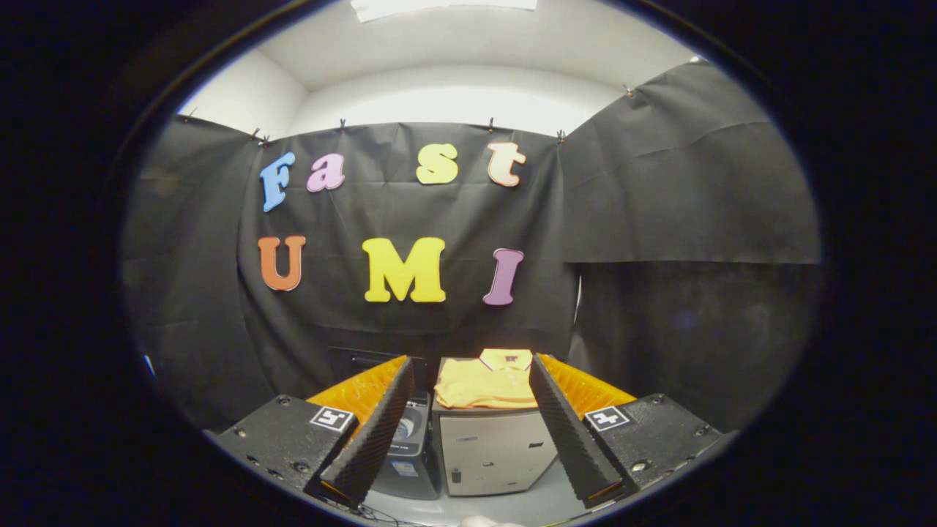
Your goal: Put the clothes into the washing machine and then close the washing machine lid.
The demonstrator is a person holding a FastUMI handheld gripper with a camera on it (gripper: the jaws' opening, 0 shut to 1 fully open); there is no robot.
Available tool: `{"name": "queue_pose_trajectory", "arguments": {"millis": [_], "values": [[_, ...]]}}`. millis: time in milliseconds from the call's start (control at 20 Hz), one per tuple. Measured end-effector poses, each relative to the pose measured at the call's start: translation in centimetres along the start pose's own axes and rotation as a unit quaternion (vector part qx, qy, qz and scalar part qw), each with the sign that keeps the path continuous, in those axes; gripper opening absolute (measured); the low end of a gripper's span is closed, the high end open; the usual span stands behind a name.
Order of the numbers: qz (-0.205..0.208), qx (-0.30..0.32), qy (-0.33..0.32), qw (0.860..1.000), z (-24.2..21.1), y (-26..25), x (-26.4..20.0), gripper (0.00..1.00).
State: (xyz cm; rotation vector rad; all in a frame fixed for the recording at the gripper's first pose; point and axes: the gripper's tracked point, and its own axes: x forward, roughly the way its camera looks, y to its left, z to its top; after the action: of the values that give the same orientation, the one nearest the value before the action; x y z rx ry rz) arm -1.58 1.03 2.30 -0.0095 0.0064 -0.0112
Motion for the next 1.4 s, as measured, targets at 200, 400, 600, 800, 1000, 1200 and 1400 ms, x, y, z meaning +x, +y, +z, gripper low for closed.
{"name": "queue_pose_trajectory", "arguments": {"millis": [200, 400, 600, 800, 1000, 1200, 1400], "values": [[-0.007, -0.001, 0.007, 1.0, -0.4, -0.9, 1.3, 1.0], [-0.016, -0.006, 0.017, 1.0, -0.4, -2.4, 4.2, 1.0], [-0.019, -0.009, 0.035, 0.999, -0.5, -4.7, 9.0, 1.0], [-0.021, -0.013, 0.051, 0.998, -0.5, -7.3, 14.1, 1.0], [-0.022, -0.012, 0.078, 0.997, -1.1, -9.5, 20.7, 1.0], [-0.013, -0.011, 0.116, 0.993, -2.6, -10.3, 26.5, 1.0], [-0.015, -0.019, 0.144, 0.989, -4.7, -11.2, 31.9, 1.0]]}}
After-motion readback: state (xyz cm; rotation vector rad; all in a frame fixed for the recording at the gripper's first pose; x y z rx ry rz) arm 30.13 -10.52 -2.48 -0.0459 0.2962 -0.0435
